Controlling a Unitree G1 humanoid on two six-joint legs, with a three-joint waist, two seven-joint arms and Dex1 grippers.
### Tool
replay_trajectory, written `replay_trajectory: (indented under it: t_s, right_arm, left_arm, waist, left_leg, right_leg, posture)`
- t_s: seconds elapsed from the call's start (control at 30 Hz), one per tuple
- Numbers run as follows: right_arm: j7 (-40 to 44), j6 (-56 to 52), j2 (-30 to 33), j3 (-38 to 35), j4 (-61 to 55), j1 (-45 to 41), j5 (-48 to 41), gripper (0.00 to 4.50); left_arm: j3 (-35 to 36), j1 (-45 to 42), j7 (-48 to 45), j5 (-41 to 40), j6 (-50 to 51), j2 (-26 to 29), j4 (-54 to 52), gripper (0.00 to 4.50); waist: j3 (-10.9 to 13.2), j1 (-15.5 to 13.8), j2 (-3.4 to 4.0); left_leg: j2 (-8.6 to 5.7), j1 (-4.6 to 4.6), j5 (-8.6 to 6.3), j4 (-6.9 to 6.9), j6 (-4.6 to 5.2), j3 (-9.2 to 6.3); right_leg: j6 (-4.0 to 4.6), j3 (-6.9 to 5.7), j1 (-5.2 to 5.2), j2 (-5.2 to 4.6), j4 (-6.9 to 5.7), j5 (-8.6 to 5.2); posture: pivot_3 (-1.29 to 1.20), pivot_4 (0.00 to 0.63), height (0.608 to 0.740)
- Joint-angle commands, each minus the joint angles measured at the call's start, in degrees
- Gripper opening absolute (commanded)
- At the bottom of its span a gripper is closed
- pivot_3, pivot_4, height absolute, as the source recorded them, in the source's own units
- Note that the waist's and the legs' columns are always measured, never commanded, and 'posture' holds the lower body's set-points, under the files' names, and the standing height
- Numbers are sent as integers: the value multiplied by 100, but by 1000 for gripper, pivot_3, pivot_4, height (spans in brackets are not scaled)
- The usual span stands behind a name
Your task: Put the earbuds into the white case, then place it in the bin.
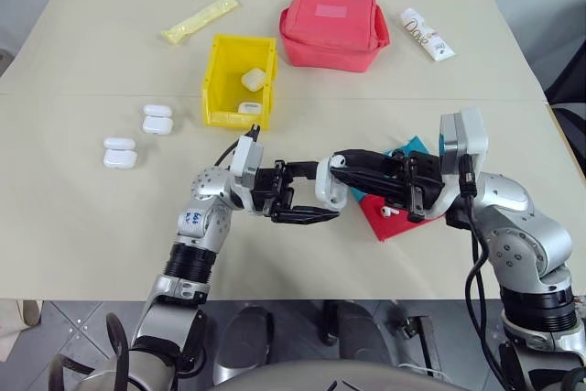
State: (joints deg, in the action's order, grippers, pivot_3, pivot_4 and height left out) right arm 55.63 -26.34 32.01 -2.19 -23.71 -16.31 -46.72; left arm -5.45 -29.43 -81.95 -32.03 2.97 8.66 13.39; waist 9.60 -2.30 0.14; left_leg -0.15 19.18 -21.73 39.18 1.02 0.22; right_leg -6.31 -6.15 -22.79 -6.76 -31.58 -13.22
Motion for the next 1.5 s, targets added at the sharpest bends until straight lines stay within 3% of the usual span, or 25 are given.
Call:
replay_trajectory:
  t_s: [0.03,0.37,0.63,1.13,1.5]
  right_arm:
    - [202,246,95,40,203,250,362,537]
    - [496,396,196,70,299,228,409,537]
    - [735,362,6,15,179,263,-125,537]
    - [1390,464,235,107,888,165,161,537]
    - [1265,440,284,130,879,16,297,537]
  left_arm:
    - [136,-148,-70,-241,-163,-74,-326,2761]
    - [261,-275,5,-156,-452,-144,-83,2761]
    - [272,-306,42,-217,-474,-211,-3,2761]
    - [352,-354,43,-248,-396,-247,-18,2761]
    - [343,-341,-3,-168,-533,-248,57,2761]
  waist:
    - [0,-1,0]
    - [0,26,0]
    - [0,30,0]
    - [0,64,0]
    - [0,65,0]
  left_leg:
    - [-1,0,0,0,0,0]
    - [1,0,0,0,0,0]
    - [0,0,0,0,0,-1]
    - [0,0,0,0,0,-1]
    - [0,0,-1,0,-1,-2]
  right_leg:
    - [0,0,0,0,0,0]
    - [0,-1,0,1,0,0]
    - [0,-1,0,-1,0,0]
    - [0,-2,0,-1,0,0]
    - [0,-2,0,-3,1,0]
  posture:
    - [0,150,740]
    - [0,150,740]
    - [0,150,740]
    - [0,150,740]
    - [0,150,740]
